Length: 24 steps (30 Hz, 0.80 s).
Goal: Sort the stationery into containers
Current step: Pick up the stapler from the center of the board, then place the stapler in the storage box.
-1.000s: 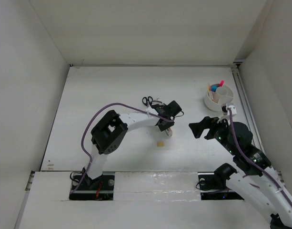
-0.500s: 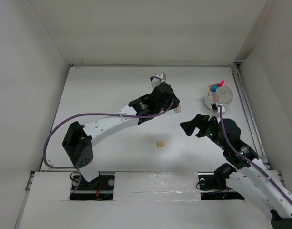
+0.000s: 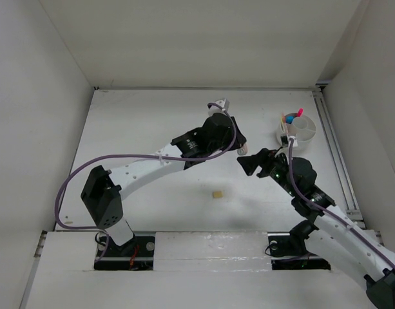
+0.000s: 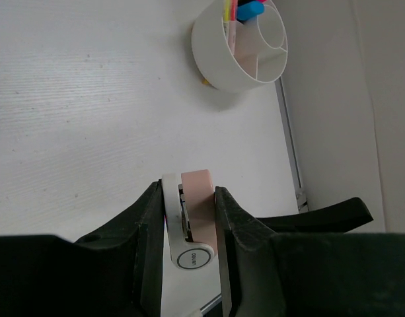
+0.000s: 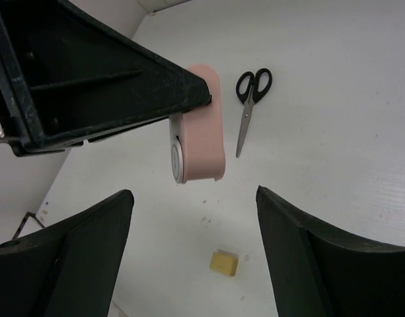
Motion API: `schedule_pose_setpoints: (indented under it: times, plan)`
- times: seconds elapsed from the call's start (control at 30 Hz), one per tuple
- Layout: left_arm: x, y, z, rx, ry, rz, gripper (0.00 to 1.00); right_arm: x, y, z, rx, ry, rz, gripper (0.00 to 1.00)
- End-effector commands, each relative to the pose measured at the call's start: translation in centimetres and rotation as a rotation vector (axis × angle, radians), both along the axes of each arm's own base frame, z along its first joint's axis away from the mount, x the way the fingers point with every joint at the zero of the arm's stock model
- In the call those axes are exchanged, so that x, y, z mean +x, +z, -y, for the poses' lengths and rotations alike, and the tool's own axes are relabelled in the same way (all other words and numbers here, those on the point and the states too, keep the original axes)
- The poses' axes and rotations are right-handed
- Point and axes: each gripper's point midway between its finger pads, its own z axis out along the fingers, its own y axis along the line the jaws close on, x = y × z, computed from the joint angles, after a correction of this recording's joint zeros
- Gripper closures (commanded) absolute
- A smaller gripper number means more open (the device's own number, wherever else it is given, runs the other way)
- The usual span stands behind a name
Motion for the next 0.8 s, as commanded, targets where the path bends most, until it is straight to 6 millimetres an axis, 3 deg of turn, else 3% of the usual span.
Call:
schedule_pose_setpoints:
  times: [0.0,0.07,0.27,0.33,0.43,0.53,0.7,0.77]
  plan:
    - [-1.0,3.1,0.6,-0.08,-0.067,0.051,1.0,1.2,4.2,-0.5,0.053,-0.007,0.163,0.21]
    - [-1.4,3.4,0.9,-0.093,-0.09,0.049,1.0,1.8,3.8,-0.8,0.035,-0.006,0.168,0.23]
    - [-1.8,3.6,1.3,-0.103,-0.127,0.049,1.0,2.6,5.9,-0.8,0.051,0.005,0.255,0.31]
    - [-2.0,3.4,1.3,-0.098,-0.136,0.04,1.0,3.0,5.3,-0.8,0.04,0.006,0.239,0.35]
    - [-2.0,3.3,1.3,-0.093,-0.139,0.046,1.0,3.0,6.3,-0.8,0.047,0.015,0.273,0.5]
    - [-2.1,3.5,1.3,-0.091,-0.139,0.045,1.0,2.9,6.0,-1.2,0.043,0.037,0.264,0.56]
    - [-2.2,4.0,1.4,-0.101,-0.149,0.047,1.0,2.7,5.9,-1.6,0.051,0.06,0.26,0.98]
    - [-2.3,4.4,1.5,-0.105,-0.161,0.057,1.0,2.7,5.9,-1.6,0.051,0.06,0.26,1.0]
